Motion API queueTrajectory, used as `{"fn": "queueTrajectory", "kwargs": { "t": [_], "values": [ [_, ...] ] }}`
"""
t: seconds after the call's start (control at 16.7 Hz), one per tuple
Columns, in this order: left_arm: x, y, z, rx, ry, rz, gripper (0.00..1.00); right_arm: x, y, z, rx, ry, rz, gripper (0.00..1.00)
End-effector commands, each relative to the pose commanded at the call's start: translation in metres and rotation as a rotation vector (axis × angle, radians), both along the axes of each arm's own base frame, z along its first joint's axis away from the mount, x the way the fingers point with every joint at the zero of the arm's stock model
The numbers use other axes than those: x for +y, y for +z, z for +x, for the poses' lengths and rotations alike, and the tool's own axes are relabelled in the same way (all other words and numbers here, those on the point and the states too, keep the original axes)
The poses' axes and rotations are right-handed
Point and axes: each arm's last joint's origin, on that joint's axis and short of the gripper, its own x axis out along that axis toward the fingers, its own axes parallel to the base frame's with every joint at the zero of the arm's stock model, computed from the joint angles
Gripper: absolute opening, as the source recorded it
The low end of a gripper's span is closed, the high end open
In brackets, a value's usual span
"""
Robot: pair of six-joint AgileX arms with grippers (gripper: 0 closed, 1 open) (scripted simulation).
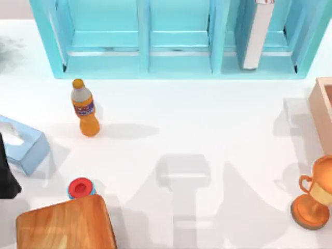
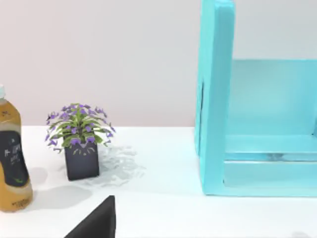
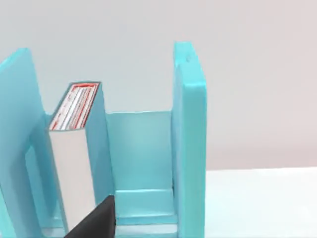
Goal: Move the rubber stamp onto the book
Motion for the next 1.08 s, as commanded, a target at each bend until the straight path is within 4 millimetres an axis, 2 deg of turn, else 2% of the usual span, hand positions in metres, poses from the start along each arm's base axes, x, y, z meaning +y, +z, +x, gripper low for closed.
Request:
{"fn": "queueTrajectory", "kwargs": {
  "t": [0.18, 0.36, 0.48, 0.66, 0.78, 1.08],
  "values": [
    [0.000, 0.000, 0.000, 0.000, 0.000, 0.000, 1.00, 0.028, -0.012, 0.054, 0.056, -0.005, -0.003, 1.00],
    [0.000, 0.000, 0.000, 0.000, 0.000, 0.000, 1.00, 0.060, -0.045, 0.101, 0.111, -0.009, -0.015, 1.00],
    [0.000, 0.000, 0.000, 0.000, 0.000, 0.000, 1.00, 0.080, -0.071, 0.123, 0.135, -0.011, -0.021, 1.00],
    [0.000, 0.000, 0.000, 0.000, 0.000, 0.000, 1.00, 0.104, -0.105, 0.144, 0.149, -0.014, -0.025, 1.00],
    [0.000, 0.000, 0.000, 0.000, 0.000, 0.000, 1.00, 0.114, -0.119, 0.151, 0.151, -0.015, -0.026, 1.00],
    [0.000, 0.000, 0.000, 0.000, 0.000, 0.000, 1.00, 0.118, -0.126, 0.153, 0.152, -0.015, -0.026, 1.00]
  ]
}}
